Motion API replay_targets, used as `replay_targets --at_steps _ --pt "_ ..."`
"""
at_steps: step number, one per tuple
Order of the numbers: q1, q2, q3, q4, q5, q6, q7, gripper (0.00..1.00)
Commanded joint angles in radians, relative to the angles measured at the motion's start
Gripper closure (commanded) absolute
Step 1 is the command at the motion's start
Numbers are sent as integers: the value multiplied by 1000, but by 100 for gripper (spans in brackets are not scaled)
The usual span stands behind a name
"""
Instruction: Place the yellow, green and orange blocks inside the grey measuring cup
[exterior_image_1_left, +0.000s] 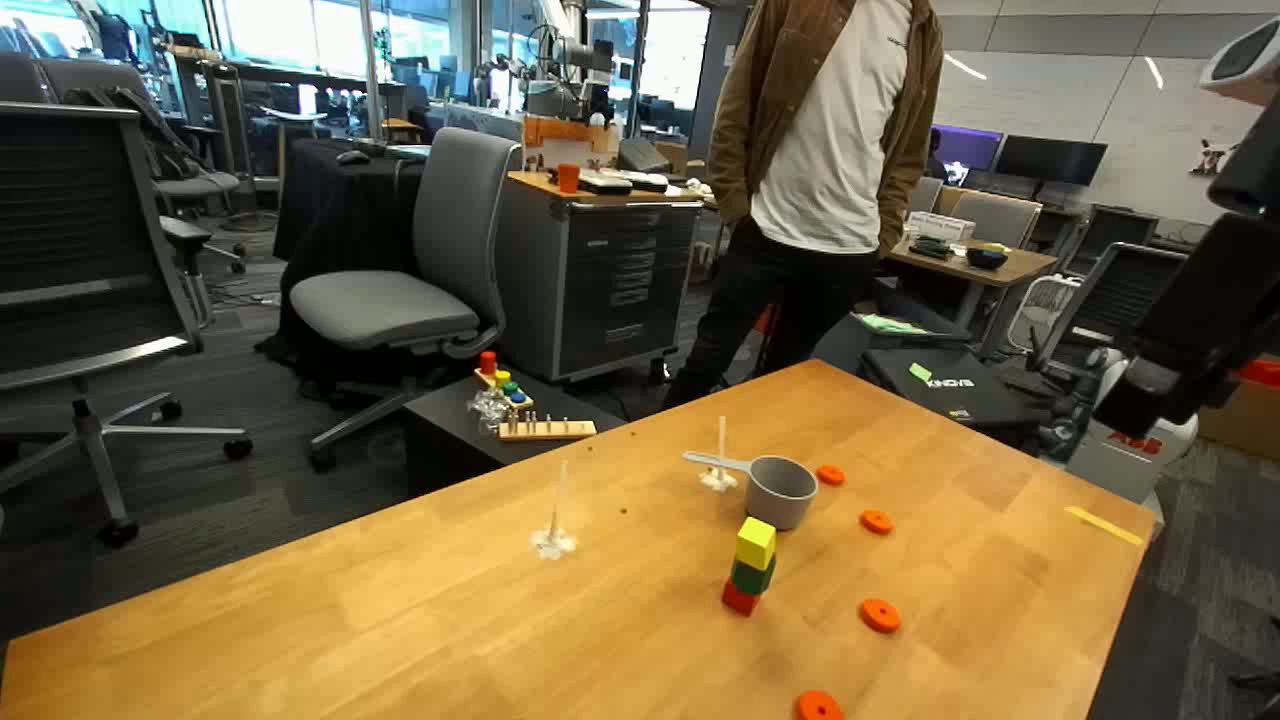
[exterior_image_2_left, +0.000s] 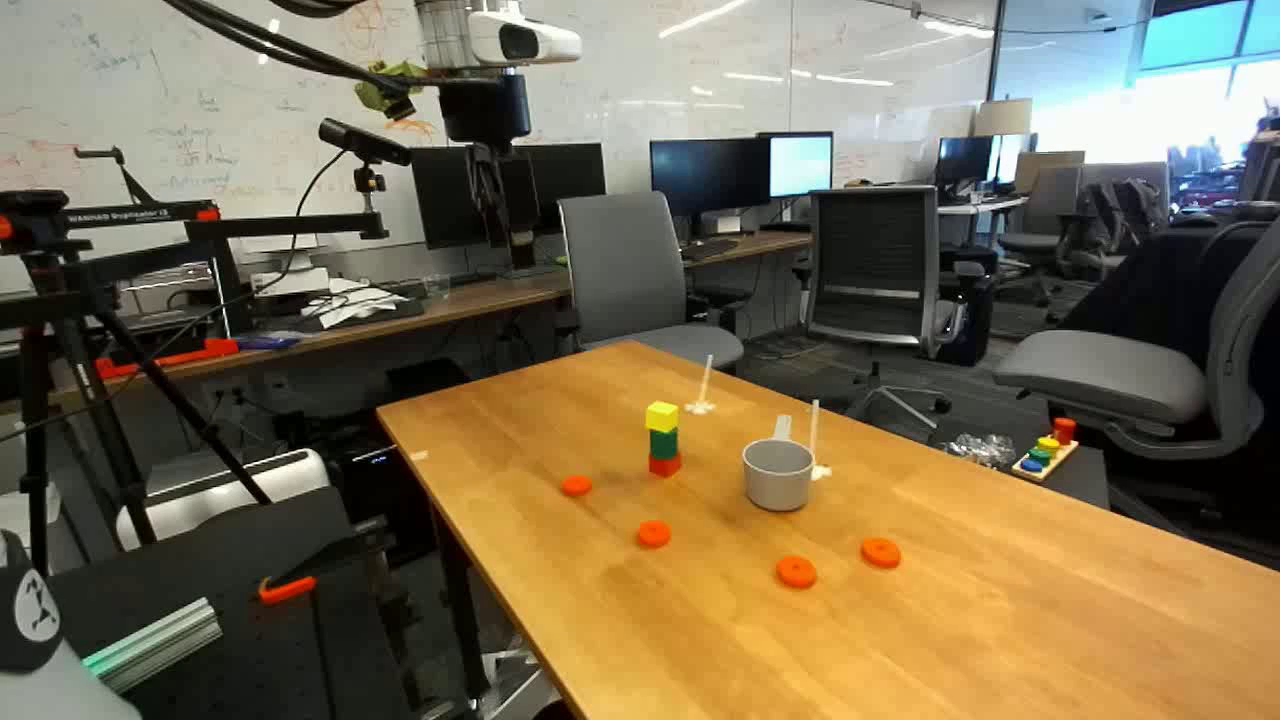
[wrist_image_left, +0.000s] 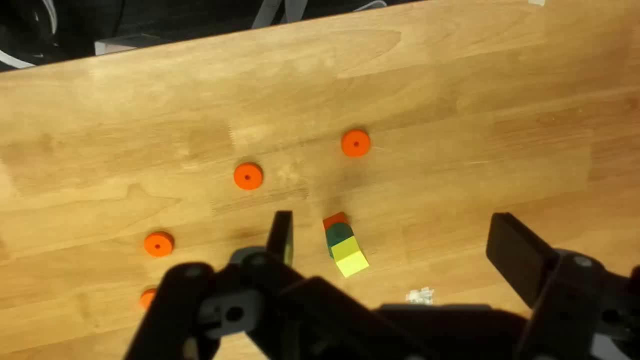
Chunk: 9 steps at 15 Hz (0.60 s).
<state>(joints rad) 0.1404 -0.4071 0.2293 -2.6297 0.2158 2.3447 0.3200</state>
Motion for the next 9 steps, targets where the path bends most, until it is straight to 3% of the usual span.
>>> replay_targets --at_steps 1,9 --pt "8 1 -8 2 -5 -1 3 0" --pt "8 7 -9 1 -5 -2 3 0"
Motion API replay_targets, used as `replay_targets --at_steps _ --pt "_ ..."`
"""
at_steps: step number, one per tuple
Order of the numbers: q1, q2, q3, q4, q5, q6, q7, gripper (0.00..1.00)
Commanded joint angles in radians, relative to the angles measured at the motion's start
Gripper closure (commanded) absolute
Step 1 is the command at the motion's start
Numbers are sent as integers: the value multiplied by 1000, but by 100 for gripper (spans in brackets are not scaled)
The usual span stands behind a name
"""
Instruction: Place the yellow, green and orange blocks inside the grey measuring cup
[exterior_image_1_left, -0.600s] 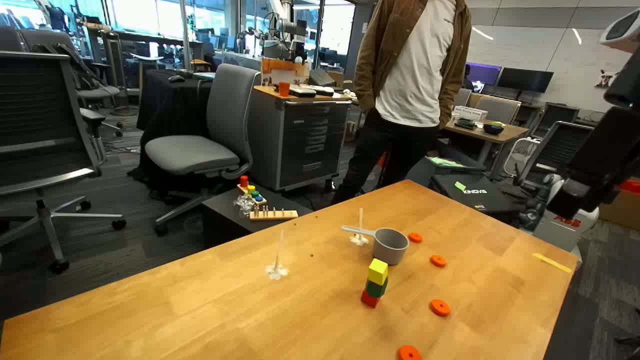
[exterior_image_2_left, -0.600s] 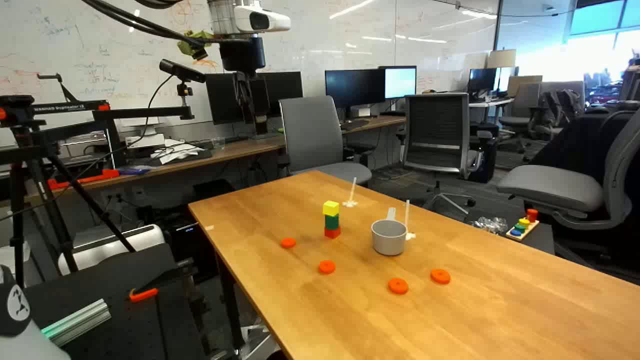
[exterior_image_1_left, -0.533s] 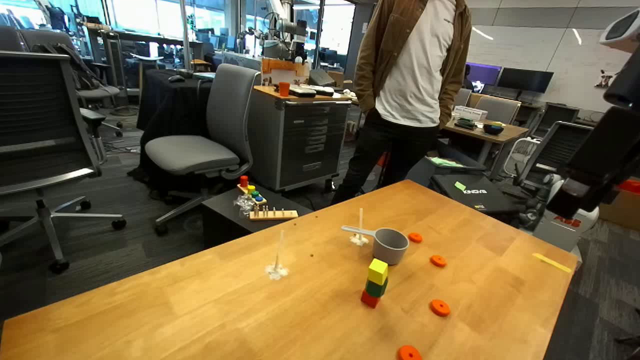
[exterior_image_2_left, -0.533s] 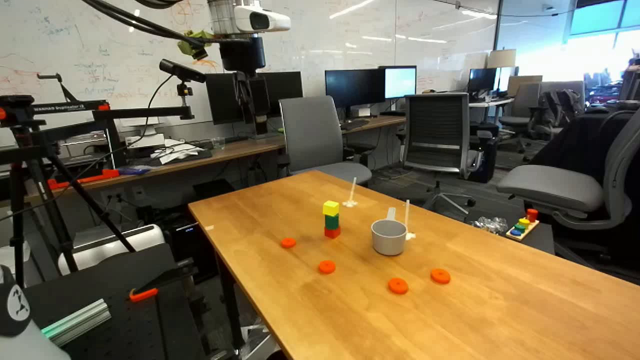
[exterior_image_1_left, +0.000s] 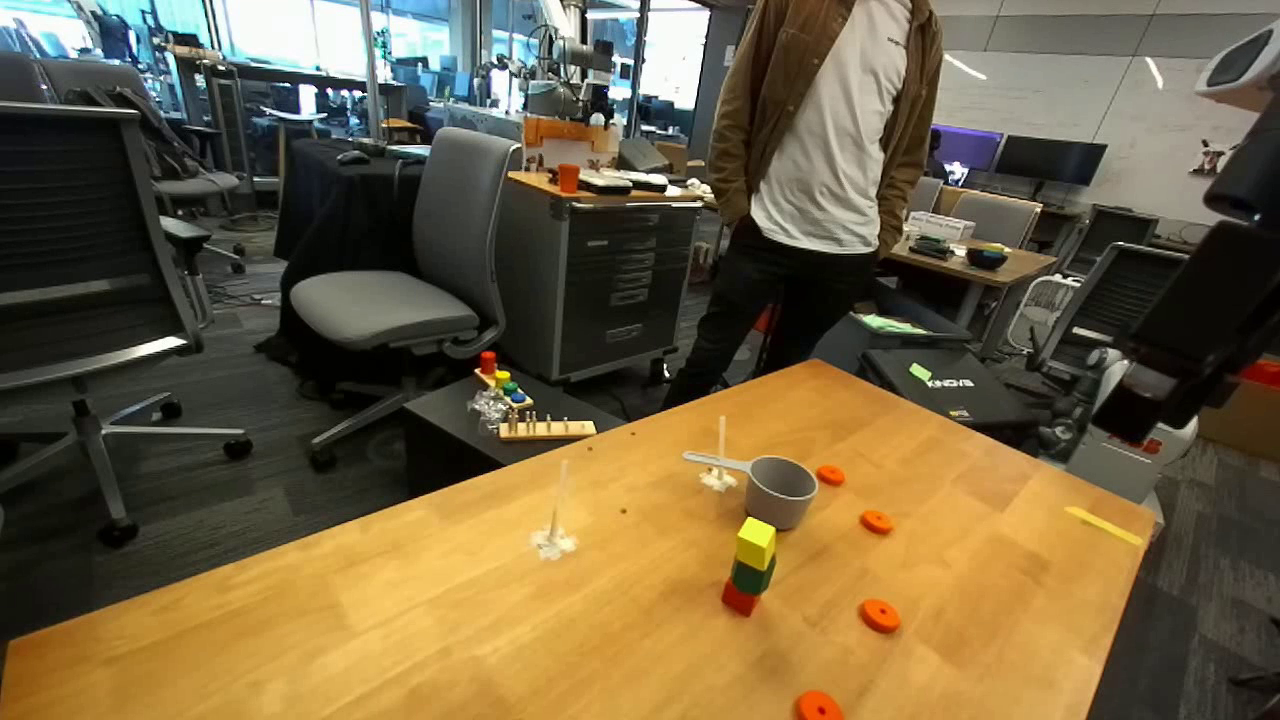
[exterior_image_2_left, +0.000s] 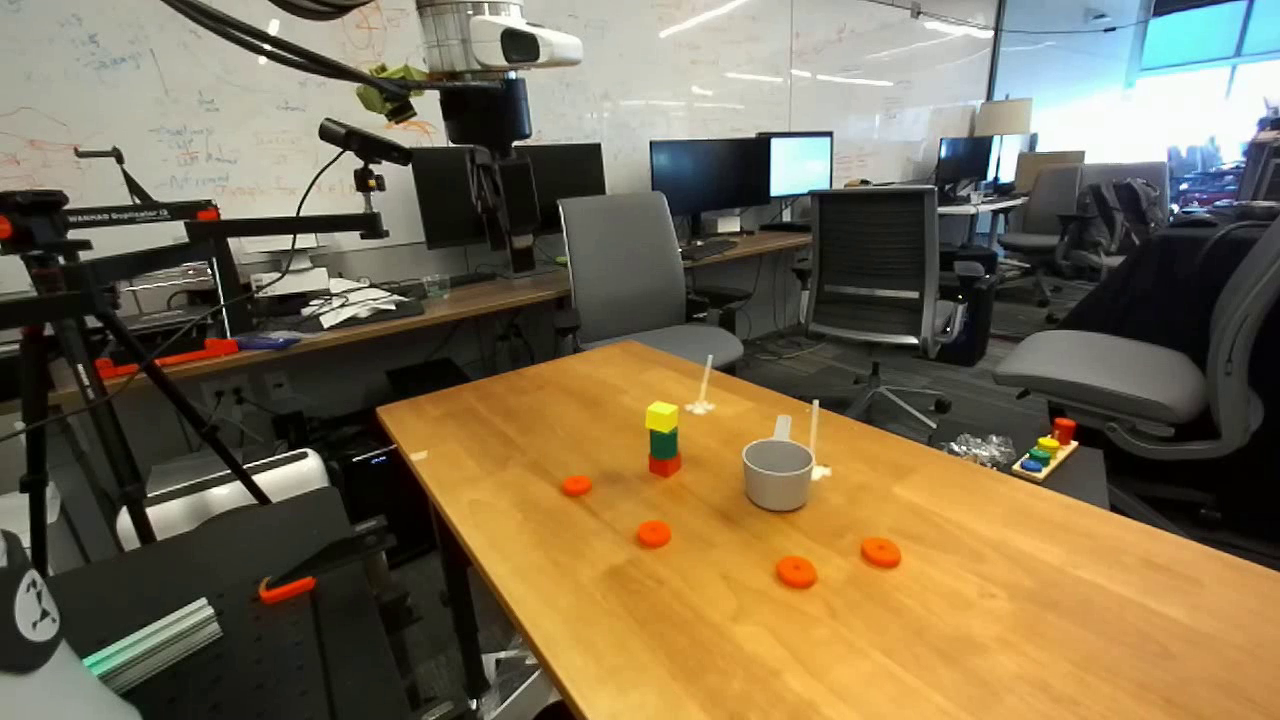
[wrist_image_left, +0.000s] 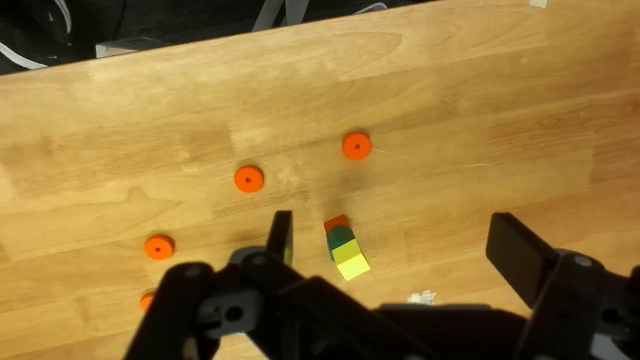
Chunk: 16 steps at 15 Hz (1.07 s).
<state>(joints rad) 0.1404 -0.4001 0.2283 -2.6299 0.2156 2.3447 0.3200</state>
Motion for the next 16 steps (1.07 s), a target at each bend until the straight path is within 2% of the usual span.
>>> replay_targets --at_steps 1,5,11,13,16 --pt "8 1 -8 1 -5 -2 3 0" --pt "-23 56 -27 78 -79 -57 -36 0" --pt "-40 196 -78 317 -235 -359 -217 0" --pt "-45 254 -83 389 -284 -394 -240 0" --pt "-57 362 -98 493 -344 -378 -245 0"
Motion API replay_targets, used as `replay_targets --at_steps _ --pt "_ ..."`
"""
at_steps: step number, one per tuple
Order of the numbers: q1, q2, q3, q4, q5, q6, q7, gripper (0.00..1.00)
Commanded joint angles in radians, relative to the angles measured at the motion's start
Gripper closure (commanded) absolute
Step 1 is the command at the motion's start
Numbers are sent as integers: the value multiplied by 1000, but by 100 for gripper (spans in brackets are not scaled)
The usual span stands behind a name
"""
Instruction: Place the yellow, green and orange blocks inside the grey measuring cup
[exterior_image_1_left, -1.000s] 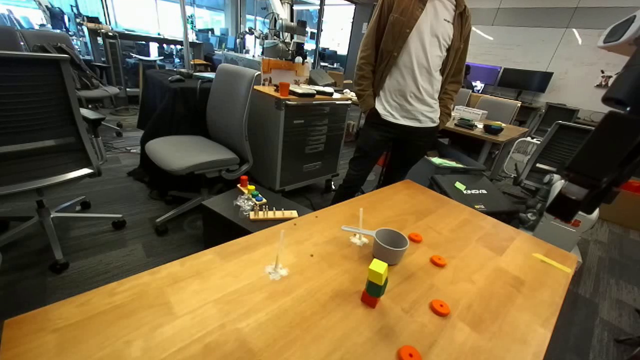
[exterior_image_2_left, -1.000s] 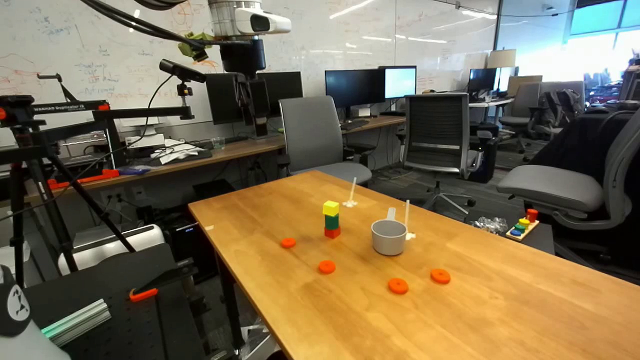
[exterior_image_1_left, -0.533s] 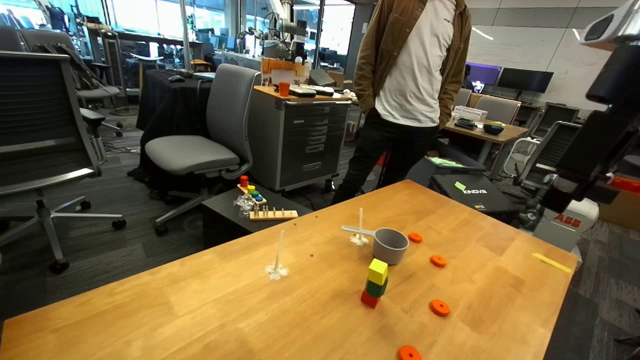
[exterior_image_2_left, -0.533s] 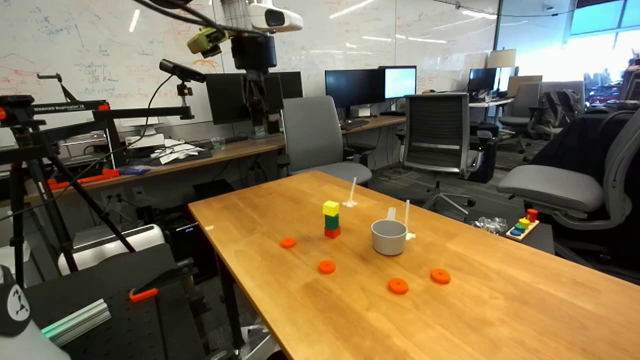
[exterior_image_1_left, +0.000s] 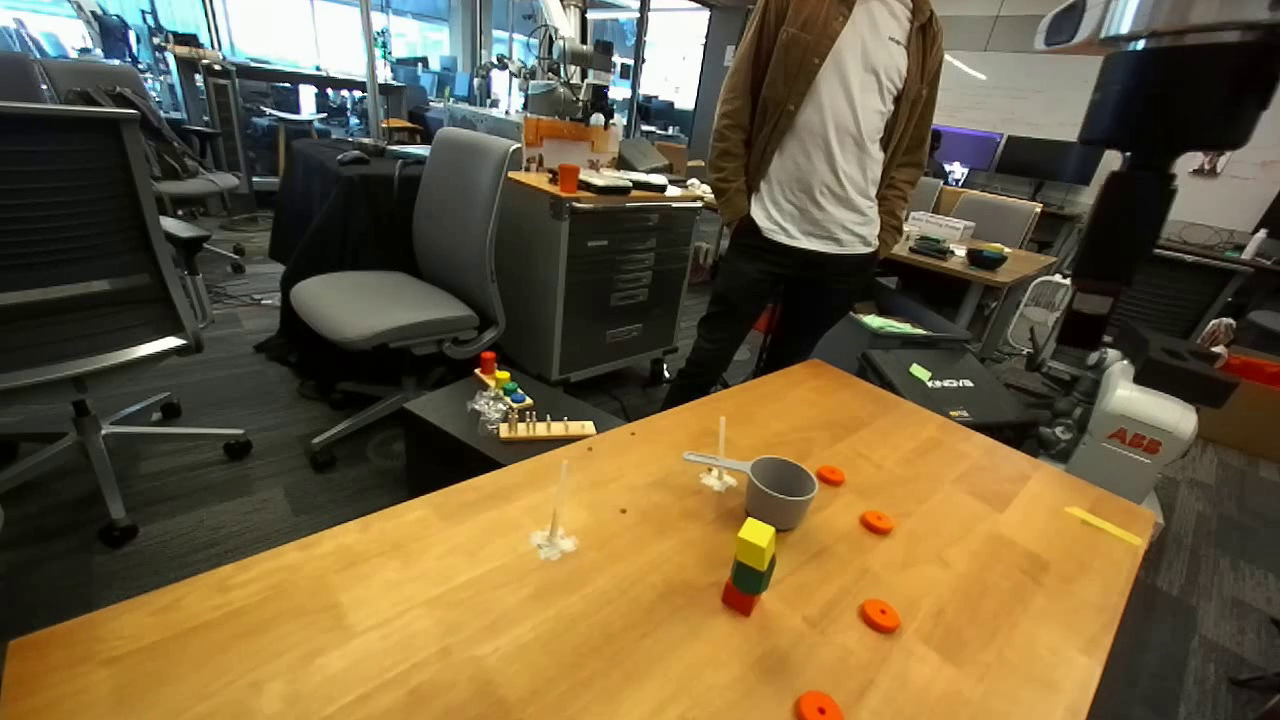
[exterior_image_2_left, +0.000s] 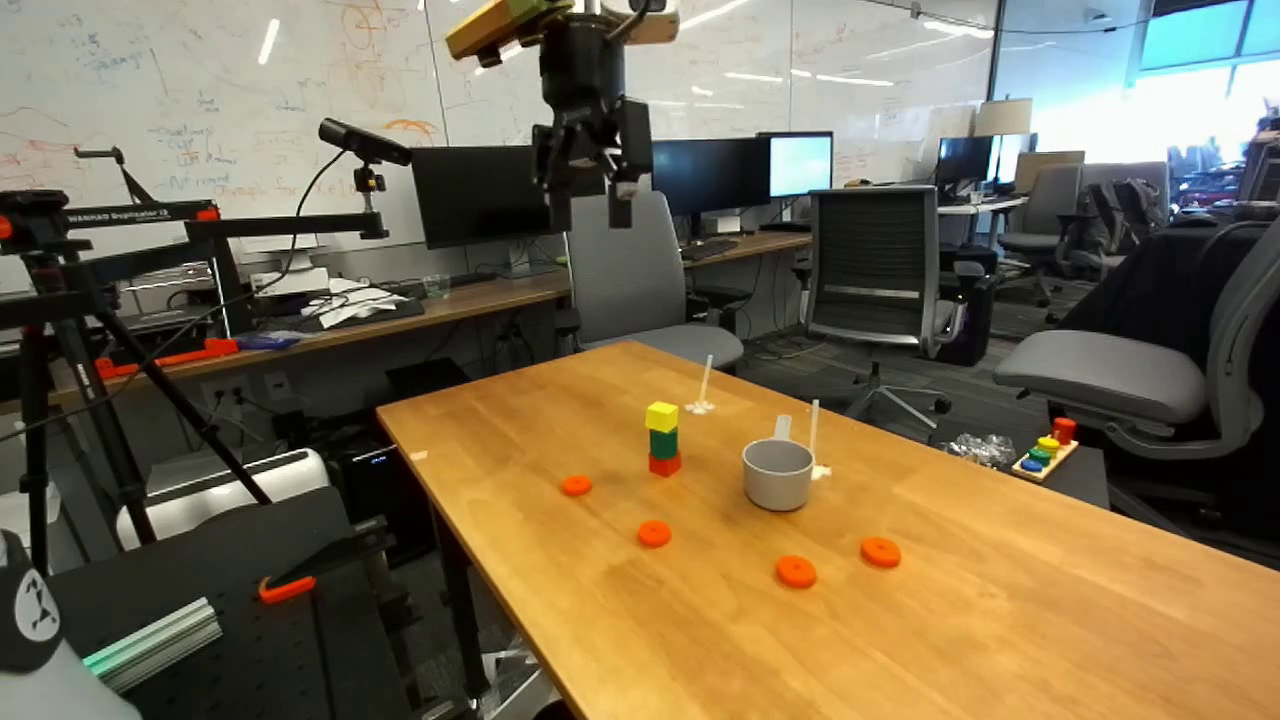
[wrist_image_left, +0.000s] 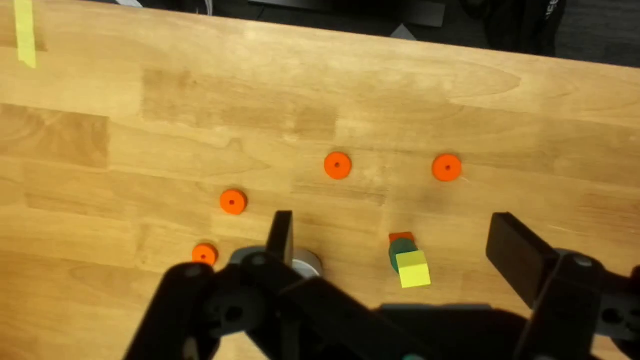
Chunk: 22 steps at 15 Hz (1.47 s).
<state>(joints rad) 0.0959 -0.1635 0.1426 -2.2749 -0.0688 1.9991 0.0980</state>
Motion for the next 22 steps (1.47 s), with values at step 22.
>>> replay_targets --at_steps 22 --pt "86 613 -27 496 -58 1 10 0"
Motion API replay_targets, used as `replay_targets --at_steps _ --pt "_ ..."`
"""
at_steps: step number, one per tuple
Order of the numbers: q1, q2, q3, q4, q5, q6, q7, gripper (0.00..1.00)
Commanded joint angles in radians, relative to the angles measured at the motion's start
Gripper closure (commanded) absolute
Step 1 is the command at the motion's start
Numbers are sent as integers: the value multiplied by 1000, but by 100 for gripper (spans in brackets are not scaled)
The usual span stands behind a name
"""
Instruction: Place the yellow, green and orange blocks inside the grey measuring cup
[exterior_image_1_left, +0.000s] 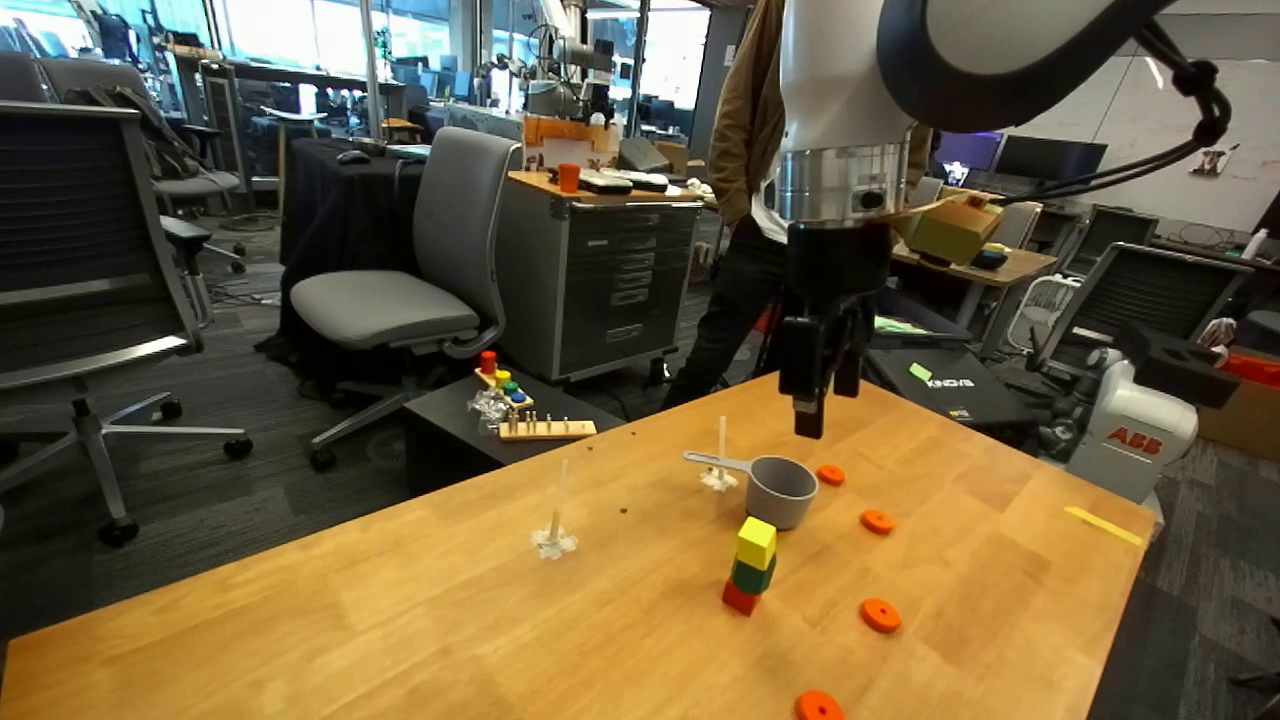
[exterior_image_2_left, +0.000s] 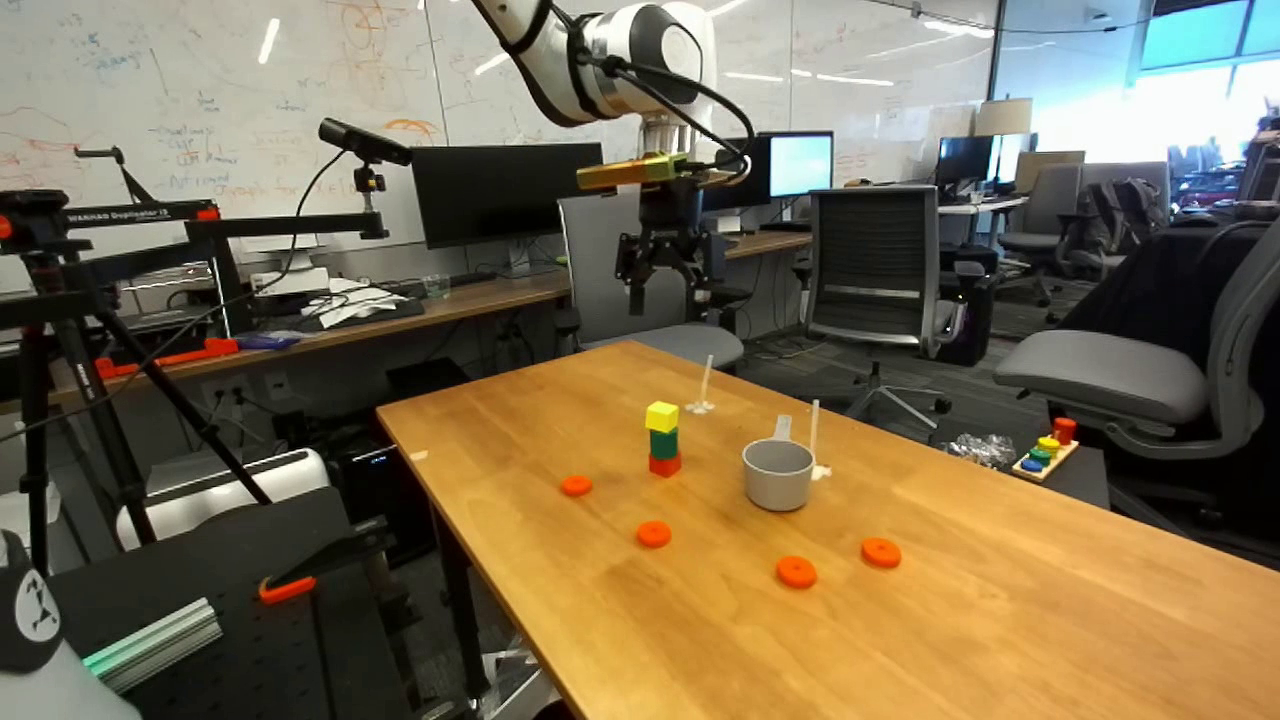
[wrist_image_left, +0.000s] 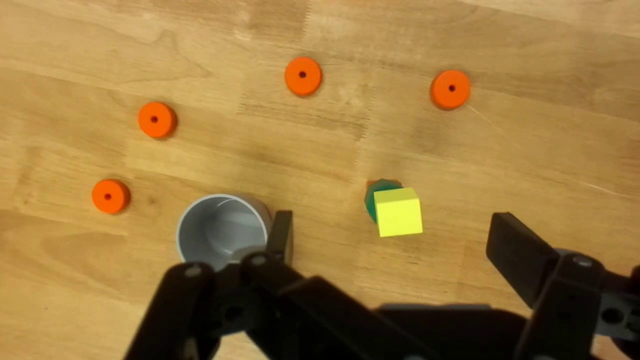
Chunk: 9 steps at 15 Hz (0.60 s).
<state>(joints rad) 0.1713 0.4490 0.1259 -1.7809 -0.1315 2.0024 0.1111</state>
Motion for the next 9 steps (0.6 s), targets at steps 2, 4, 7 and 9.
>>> replay_targets --at_steps 2,4,7,9 --pt "9 0 -12 6 5 -3 -3 0" --pt "10 17 -10 14 -1 11 -19 0" --pt "16 68 -8 38 0 9 -26 0" --pt "22 106 -13 53 -8 3 -21 0"
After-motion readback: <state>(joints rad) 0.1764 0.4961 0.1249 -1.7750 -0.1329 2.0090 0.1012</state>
